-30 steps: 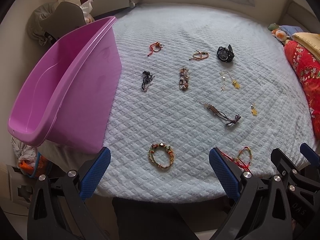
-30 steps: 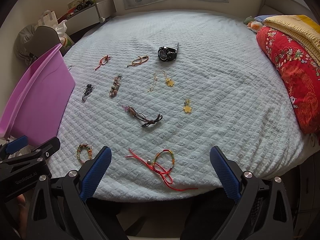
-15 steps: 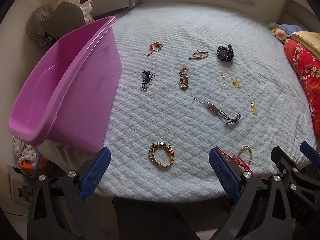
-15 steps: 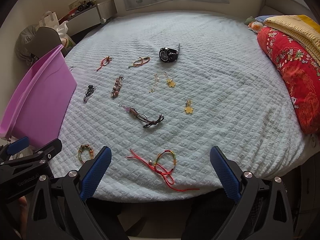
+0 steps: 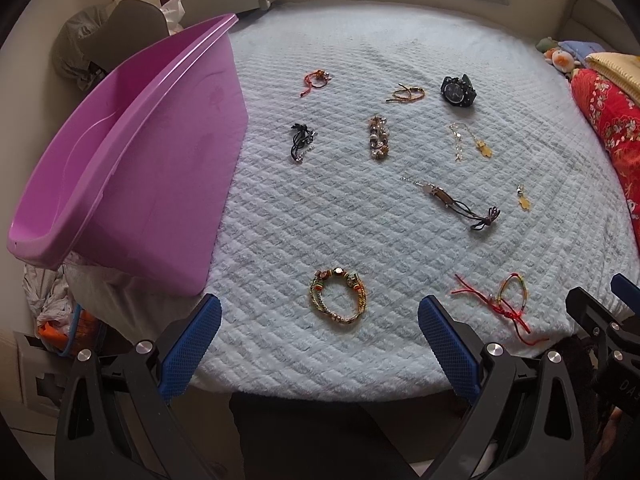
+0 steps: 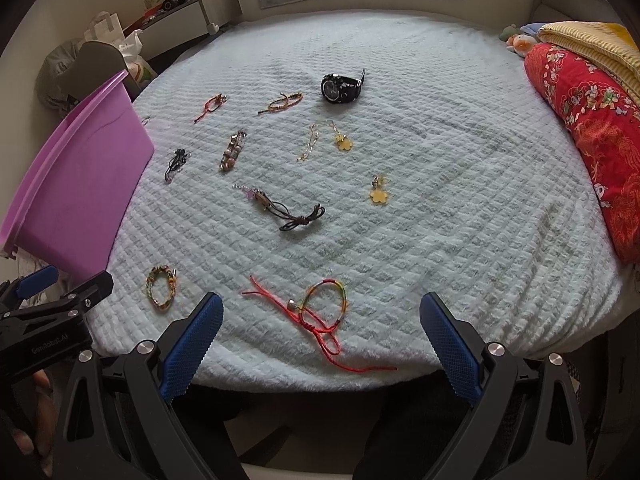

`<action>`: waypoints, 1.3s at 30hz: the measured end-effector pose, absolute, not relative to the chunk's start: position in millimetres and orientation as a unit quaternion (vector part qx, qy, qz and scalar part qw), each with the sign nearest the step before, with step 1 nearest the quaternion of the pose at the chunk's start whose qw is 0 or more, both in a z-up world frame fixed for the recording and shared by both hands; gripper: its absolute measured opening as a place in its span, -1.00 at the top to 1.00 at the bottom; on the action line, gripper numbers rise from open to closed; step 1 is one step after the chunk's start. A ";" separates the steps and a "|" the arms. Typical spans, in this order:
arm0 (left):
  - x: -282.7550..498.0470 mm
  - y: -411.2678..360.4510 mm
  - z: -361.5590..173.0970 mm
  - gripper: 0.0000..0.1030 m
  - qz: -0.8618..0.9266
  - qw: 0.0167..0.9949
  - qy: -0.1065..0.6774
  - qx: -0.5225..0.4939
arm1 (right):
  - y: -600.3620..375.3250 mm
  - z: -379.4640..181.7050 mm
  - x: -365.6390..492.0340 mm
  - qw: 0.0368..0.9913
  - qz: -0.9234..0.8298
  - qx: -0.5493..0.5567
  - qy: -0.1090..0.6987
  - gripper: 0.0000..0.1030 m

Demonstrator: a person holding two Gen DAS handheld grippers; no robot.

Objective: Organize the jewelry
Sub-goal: 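Grasp the beaded bracelet with the left gripper while the right grasps the red cord bracelet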

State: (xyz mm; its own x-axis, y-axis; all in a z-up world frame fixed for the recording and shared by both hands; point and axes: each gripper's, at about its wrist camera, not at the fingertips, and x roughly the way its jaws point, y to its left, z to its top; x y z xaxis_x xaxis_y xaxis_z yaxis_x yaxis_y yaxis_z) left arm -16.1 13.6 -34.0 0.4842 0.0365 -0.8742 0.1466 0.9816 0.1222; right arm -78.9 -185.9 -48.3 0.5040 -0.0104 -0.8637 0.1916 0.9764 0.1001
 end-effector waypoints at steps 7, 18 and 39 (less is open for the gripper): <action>-16.5 22.8 -67.9 -0.88 -0.035 0.850 0.520 0.081 | -194.0 -87.4 -88.2 0.850 -0.041 0.089 0.518 -0.83; -2.1 16.8 -109.1 -0.88 -0.035 0.846 0.526 0.078 | -194.1 -124.7 -78.1 0.843 -0.029 0.079 0.531 -0.82; 15.3 23.2 -149.4 -0.88 -0.022 0.837 0.543 0.068 | -195.6 -164.1 -57.3 0.834 -0.039 0.066 0.547 -0.82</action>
State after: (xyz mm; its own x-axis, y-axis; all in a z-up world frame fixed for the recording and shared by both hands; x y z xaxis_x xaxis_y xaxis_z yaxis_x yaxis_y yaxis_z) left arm 15.3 23.2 -149.4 0.4087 0.0361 -0.9119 0.1110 0.9898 0.0890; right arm -57.3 -195.6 -164.1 0.3987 0.0065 -0.9171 0.1377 0.9882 0.0668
